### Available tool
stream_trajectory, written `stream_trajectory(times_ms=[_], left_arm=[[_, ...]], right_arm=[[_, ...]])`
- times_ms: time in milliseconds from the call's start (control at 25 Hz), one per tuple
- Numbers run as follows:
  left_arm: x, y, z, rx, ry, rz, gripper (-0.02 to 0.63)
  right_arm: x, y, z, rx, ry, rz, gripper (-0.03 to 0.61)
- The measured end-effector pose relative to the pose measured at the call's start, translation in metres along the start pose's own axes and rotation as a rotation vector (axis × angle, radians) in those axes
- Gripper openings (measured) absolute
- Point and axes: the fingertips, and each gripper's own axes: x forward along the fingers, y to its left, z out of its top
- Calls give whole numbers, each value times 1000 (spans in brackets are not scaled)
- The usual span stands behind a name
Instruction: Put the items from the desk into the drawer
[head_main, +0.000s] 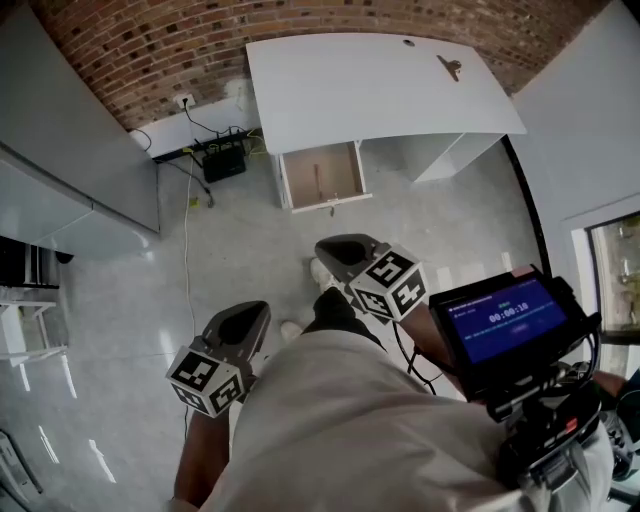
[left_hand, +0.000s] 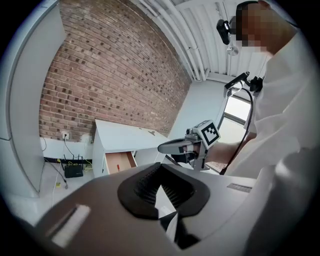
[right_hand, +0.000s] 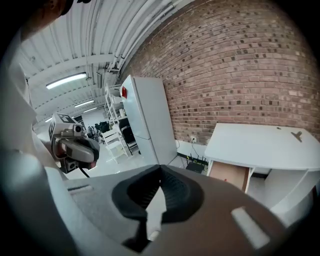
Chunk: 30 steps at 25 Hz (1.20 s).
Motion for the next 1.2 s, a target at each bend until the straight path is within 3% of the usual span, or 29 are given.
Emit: stream_trajectory(times_ms=[1200], left_arm=[[3,0,-3,-8,6,-7,8]], right_arm=[[1,35,12,-129,0,65,2]])
